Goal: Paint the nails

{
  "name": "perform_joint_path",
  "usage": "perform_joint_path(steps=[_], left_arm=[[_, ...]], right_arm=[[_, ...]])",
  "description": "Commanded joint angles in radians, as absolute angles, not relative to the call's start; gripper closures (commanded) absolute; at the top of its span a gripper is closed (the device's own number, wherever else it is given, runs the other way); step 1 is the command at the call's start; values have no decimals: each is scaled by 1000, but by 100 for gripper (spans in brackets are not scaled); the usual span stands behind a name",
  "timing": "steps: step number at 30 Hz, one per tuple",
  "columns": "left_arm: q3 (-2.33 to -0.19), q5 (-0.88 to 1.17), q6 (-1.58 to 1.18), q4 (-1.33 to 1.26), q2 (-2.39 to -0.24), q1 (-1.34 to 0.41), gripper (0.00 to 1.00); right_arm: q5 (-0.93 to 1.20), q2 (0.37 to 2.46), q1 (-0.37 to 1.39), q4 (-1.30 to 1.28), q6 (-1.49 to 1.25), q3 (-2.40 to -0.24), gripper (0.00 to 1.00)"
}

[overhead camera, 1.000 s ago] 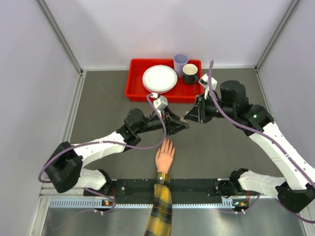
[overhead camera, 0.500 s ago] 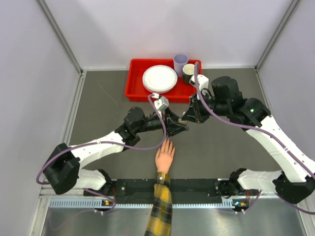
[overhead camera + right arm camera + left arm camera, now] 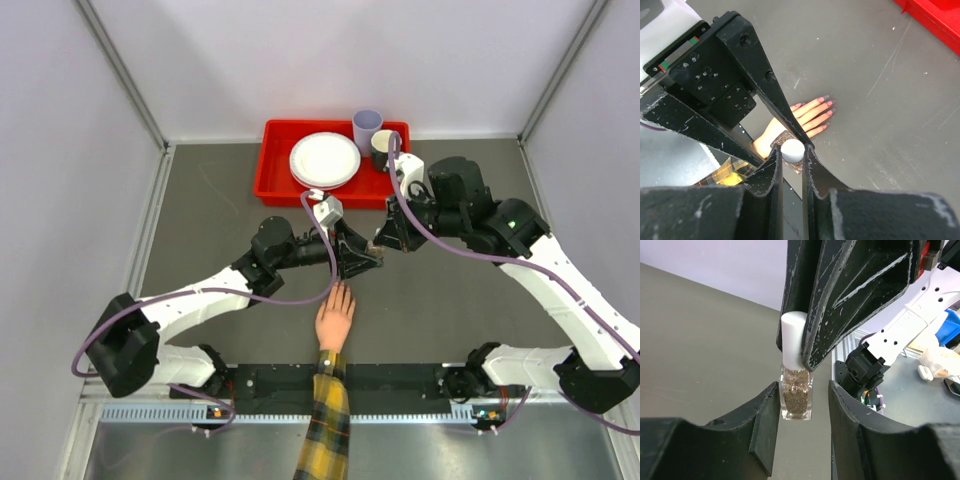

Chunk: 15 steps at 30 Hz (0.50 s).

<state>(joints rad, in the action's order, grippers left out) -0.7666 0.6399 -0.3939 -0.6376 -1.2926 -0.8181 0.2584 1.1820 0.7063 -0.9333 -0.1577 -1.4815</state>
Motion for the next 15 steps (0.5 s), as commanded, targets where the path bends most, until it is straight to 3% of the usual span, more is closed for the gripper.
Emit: perform_joint_path(steps=[1,5,12,15], left_arm=[[-811,660,-411,-712,-1305,-818,53],[-822,664,-414,-715,-1319,-818,55],[-813,664,-426,-738,-1318,-807,72],[-802,663,-439,-753,-1307,-802,73]], right_arm=[[267,1178,730,-882,-163,-1520,100],[268,1169,741,-850,-182,-1502,100],[256,1167,739,-859,-187,-1496,100],[247,1166,741,-868,-186,-1496,100]])
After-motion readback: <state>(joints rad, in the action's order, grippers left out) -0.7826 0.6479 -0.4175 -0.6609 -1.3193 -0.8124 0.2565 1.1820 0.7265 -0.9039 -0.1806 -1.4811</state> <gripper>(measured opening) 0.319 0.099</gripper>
